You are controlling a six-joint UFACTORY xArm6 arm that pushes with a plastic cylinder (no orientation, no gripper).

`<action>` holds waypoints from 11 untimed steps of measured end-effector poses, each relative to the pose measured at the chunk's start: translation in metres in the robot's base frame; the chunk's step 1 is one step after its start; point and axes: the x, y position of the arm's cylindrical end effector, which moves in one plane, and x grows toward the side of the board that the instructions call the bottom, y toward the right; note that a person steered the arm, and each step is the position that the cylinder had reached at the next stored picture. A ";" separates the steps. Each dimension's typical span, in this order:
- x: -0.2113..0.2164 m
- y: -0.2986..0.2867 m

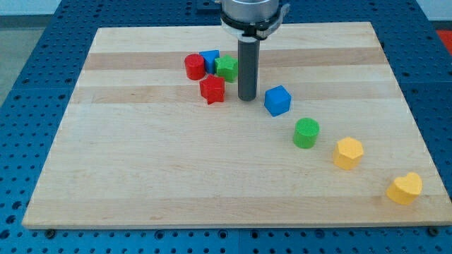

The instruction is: Move red star below left to red circle

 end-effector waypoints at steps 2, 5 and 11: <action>0.000 -0.020; 0.000 -0.082; 0.017 -0.137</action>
